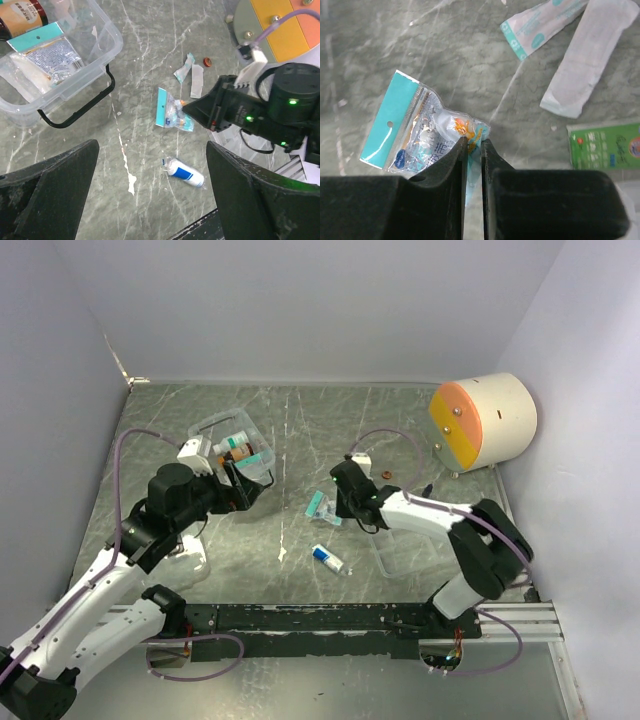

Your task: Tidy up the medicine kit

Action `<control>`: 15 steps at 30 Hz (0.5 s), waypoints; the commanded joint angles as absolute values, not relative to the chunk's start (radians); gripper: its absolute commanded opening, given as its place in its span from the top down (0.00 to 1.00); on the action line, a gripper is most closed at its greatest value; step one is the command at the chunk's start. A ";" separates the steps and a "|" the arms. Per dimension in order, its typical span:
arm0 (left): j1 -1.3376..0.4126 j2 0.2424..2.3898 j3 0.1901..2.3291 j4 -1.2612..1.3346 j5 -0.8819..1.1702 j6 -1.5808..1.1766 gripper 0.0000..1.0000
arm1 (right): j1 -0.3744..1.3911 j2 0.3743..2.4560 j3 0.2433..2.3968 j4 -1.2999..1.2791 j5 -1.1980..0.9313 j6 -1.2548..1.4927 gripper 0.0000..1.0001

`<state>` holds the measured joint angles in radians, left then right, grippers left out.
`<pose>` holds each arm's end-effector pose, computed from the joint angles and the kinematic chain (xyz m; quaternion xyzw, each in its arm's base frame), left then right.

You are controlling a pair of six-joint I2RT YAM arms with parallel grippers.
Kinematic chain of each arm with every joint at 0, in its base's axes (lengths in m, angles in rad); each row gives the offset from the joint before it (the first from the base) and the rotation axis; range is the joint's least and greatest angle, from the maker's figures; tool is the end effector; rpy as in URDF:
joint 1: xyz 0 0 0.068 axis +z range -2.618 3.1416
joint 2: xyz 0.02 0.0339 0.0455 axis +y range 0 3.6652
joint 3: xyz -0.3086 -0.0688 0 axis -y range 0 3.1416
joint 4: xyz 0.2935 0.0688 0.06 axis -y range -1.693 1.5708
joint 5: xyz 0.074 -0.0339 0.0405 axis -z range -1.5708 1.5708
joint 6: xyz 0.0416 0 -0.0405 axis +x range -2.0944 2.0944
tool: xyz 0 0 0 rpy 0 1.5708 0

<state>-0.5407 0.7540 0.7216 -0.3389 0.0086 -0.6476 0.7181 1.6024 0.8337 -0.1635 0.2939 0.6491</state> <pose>0.1696 -0.1023 0.3333 -0.0417 0.8244 -0.3189 0.4657 0.2717 0.2214 0.1696 0.0135 0.9403 0.0883 0.3285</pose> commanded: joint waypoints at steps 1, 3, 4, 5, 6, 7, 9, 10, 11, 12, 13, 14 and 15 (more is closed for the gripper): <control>-0.548 0.738 0.718 -0.287 0.077 -0.616 0.00 | 0.715 1.428 0.789 -0.166 0.221 0.662 0.90; -0.547 0.717 0.682 -0.249 0.085 -0.630 0.00 | 0.716 1.366 0.772 -0.157 0.176 0.695 0.89; -0.548 0.705 0.660 -0.224 0.092 -0.640 0.00 | 0.716 1.336 0.763 -0.150 0.157 0.709 0.89; -0.548 0.694 0.645 -0.205 0.091 -0.652 0.00 | 0.717 1.312 0.758 -0.148 0.143 0.729 0.89; -0.547 0.687 0.629 -0.190 0.093 -0.670 0.00 | 0.717 1.291 0.754 -0.149 0.133 0.760 0.89; -0.548 0.684 0.614 -0.169 0.106 -0.687 0.01 | 0.717 1.275 0.754 -0.150 0.127 0.783 0.89; -0.547 0.679 0.578 -0.099 0.148 -0.733 0.04 | 0.719 1.248 0.762 -0.158 0.123 0.845 0.89; -0.548 0.678 0.562 -0.059 0.168 -0.749 0.05 | 0.718 1.237 0.764 -0.158 0.121 0.880 0.89; -0.548 0.678 0.552 -0.029 0.178 -0.760 0.06 | 0.719 1.229 0.768 -0.162 0.125 0.927 0.89; -0.548 0.680 0.548 -0.016 0.180 -0.762 0.06 | 0.719 1.220 0.772 -0.162 0.129 0.961 0.89; -0.548 0.683 0.548 -0.006 0.183 -0.759 0.07 | 0.724 1.214 0.778 -0.152 0.141 0.982 0.89; -0.547 0.687 0.559 -0.011 0.181 -0.747 0.08 | 0.729 1.219 0.803 -0.171 0.159 0.996 0.89; -0.547 0.691 0.572 -0.027 0.172 -0.730 0.09 | 0.731 1.229 0.838 -0.197 0.177 1.009 0.89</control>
<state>-0.5415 0.6891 0.5499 -0.1333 0.1295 -0.7254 0.7208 1.2369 0.7723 -0.1642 0.1425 0.8761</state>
